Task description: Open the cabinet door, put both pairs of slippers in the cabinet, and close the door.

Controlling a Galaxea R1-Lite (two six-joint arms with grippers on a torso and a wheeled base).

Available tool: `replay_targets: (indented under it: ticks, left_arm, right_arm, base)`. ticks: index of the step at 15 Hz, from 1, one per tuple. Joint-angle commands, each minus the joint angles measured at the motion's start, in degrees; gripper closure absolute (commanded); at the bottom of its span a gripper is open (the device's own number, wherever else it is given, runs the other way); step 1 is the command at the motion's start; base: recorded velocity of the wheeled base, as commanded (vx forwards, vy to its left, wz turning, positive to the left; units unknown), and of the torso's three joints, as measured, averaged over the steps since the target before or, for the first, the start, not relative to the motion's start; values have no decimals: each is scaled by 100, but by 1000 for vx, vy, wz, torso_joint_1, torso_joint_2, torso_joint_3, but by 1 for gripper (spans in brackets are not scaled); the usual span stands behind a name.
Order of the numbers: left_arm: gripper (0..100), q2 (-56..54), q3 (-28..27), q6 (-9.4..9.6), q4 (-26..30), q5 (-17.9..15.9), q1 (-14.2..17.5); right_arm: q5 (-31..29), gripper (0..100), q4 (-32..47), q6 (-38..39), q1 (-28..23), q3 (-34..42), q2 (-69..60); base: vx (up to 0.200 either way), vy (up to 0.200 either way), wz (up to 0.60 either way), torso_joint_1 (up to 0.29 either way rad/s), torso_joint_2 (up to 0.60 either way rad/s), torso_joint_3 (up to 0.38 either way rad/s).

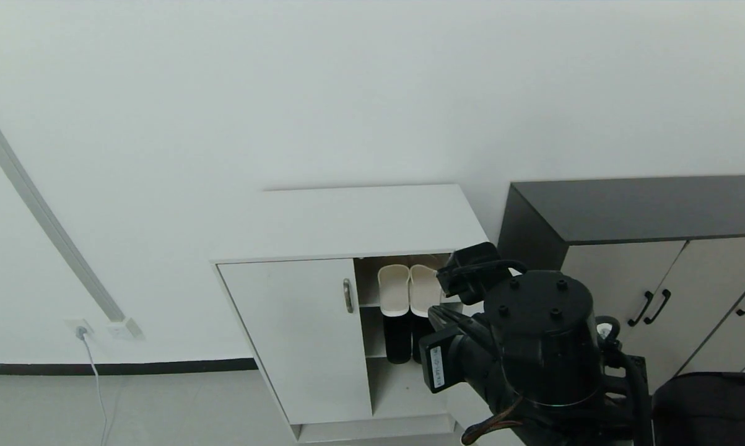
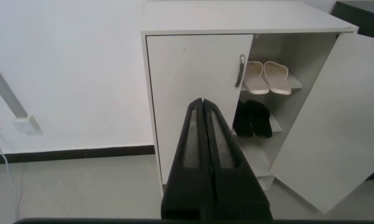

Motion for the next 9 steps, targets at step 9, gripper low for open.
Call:
replay_targets:
  ticks: [9]
  left_arm:
    - [100,7,1,7,2,0,-2]
  right_arm:
    - [-3,100,-5,-8,-43,-4,66]
  base:
    - [0,0,-333,1,0,0]
